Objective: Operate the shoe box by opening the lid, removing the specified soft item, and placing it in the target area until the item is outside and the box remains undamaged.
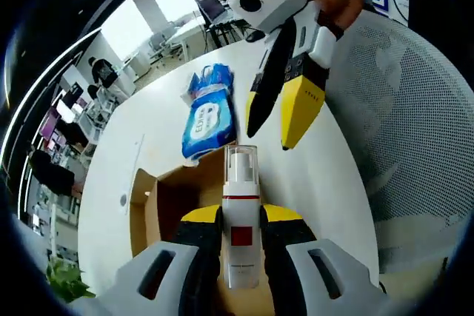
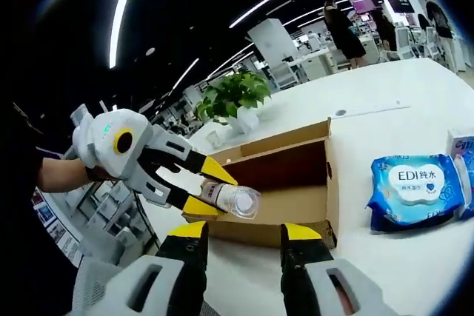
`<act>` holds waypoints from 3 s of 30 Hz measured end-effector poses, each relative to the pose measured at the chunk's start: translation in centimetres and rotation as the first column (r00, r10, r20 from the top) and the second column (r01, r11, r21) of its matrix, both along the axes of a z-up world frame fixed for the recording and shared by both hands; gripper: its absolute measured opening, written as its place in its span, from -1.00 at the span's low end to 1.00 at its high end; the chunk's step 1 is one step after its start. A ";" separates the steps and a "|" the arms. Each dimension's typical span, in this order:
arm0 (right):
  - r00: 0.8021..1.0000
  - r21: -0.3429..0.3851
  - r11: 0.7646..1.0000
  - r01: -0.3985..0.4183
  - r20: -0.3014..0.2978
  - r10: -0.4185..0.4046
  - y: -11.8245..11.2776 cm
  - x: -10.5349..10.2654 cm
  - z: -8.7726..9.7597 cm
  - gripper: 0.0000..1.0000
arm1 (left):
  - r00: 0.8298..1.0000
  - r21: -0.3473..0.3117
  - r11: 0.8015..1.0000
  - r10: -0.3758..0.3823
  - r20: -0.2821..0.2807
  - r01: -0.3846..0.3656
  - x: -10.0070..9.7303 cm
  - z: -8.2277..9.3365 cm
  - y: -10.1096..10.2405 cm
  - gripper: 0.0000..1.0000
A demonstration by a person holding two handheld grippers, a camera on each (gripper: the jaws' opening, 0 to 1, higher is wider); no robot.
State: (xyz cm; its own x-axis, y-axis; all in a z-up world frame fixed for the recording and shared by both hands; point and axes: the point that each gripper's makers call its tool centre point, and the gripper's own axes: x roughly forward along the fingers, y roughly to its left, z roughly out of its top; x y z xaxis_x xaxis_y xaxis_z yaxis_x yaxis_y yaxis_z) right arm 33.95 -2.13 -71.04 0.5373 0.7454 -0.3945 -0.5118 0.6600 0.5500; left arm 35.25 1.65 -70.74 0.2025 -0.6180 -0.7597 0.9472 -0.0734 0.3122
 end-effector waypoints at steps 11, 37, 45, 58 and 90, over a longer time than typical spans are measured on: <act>0.999 0.105 0.994 0.024 -0.046 -0.019 0.2 -0.4 0.4 -0.37 | 0.990 0.014 0.992 -0.124 0.068 0.123 -2.1 0.9 -2.3 -0.62; 0.992 0.187 0.980 0.061 -0.124 -0.038 0.6 -2.5 0.7 -0.66 | 0.961 0.094 0.966 -0.249 0.117 0.239 -3.0 -0.6 -3.4 -0.60; 0.988 0.166 0.984 0.068 -0.146 -0.043 0.3 -2.6 0.1 -0.66 | 0.962 0.125 0.964 -0.247 0.114 0.233 -3.0 -1.3 -3.0 -0.49; 0.980 0.162 0.982 0.100 -0.187 -0.069 -1.4 -2.4 -0.3 -0.67 | 0.997 0.041 0.996 -0.075 0.005 0.075 -2.7 -1.8 -1.4 -0.40; 0.982 0.086 0.990 0.108 -0.167 -0.092 -8.6 0.1 0.5 -0.67 | 0.741 -0.208 0.724 0.572 -0.353 -0.658 -1.2 -1.3 7.4 -0.23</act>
